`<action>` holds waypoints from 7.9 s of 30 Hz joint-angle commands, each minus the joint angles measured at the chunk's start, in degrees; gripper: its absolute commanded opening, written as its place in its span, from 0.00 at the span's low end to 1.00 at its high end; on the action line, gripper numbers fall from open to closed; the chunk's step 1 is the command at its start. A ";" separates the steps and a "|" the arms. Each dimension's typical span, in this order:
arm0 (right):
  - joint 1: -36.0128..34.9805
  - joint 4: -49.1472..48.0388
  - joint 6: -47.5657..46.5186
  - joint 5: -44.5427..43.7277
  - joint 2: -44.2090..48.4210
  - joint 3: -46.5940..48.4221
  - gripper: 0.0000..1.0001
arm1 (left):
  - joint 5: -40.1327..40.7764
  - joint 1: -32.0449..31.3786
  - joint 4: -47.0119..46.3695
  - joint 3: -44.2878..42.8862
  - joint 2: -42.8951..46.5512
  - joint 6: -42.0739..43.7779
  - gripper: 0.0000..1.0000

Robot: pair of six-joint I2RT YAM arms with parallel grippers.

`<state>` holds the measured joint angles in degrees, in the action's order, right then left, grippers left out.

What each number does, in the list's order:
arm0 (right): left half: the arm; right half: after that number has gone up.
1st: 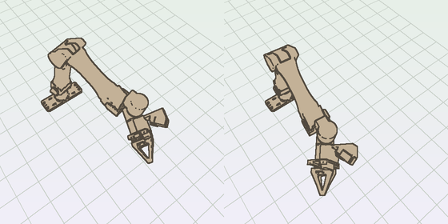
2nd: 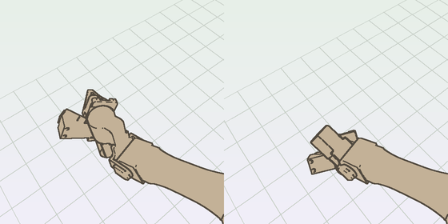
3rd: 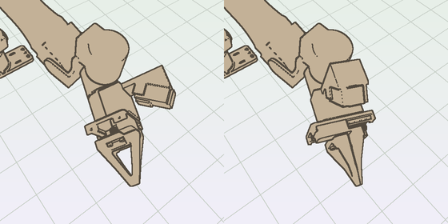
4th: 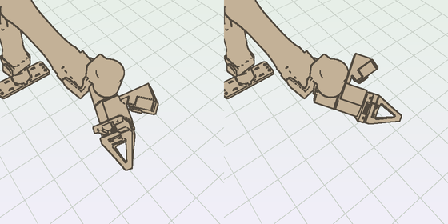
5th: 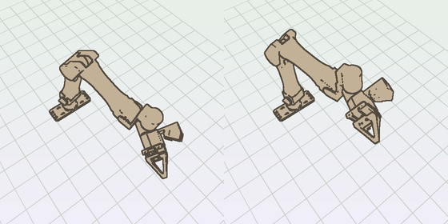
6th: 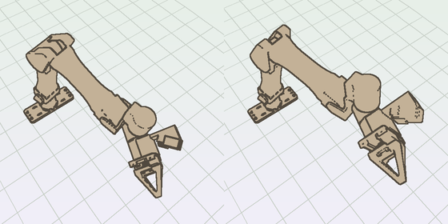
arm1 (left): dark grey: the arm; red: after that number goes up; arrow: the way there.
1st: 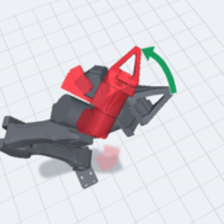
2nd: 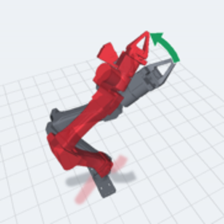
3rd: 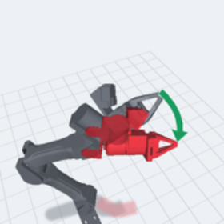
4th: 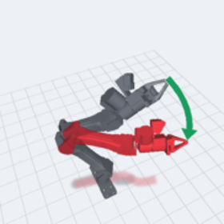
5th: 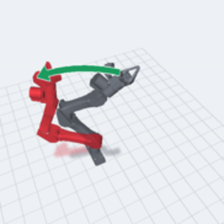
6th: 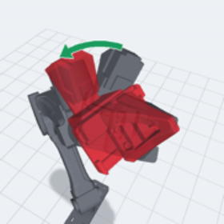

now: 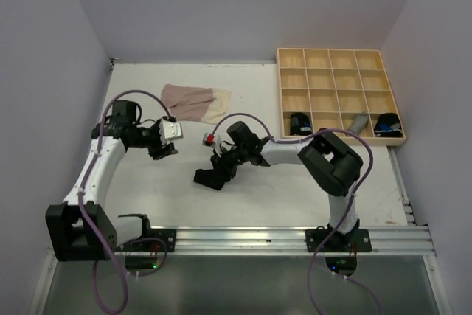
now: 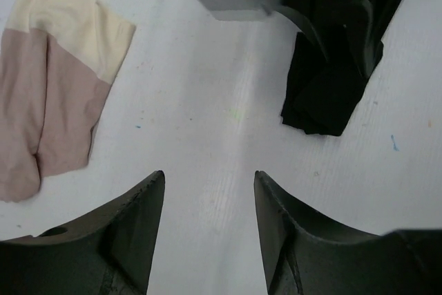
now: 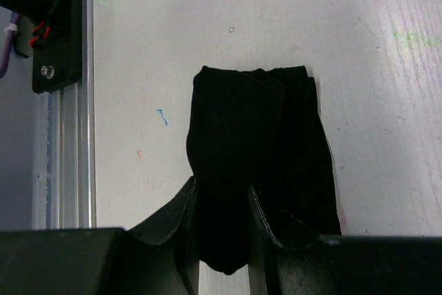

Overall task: Roll the underwear
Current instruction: Roll the underwear, then place the rolled underwear into the container

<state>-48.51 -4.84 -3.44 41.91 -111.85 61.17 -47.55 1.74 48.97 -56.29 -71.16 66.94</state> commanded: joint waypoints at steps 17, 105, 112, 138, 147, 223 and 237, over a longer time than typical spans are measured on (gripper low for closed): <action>4.74 4.67 4.76 7.48 -15.94 4.40 0.00 | 13.97 -24.85 -24.53 29.66 15.36 11.03 0.66; -26.11 10.21 -3.68 -48.06 7.18 2.55 0.69 | 13.27 -28.63 23.89 -20.09 -60.15 8.21 0.26; -24.09 8.80 -3.76 -45.25 4.72 2.20 0.42 | 13.18 -28.63 23.80 -19.91 -60.07 8.21 0.32; -2.67 18.81 10.21 -44.64 42.22 -14.41 0.00 | -6.59 -10.09 4.60 -37.77 -30.38 -11.73 1.00; 24.37 33.66 11.27 -46.83 45.50 -3.08 0.00 | 0.88 -10.09 -28.48 -19.65 -11.91 -36.34 1.00; 42.71 42.11 33.51 -59.14 2.77 17.85 0.77 | 5.36 -8.94 -37.19 -3.21 -9.09 -46.11 1.00; 42.71 44.82 29.29 -57.11 12.79 24.34 0.92 | 7.03 -8.94 -35.54 -8.47 -11.63 -53.57 1.00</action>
<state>-5.21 39.29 27.99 -16.10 -104.38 81.34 -41.21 -7.75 12.25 -60.71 -81.38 17.30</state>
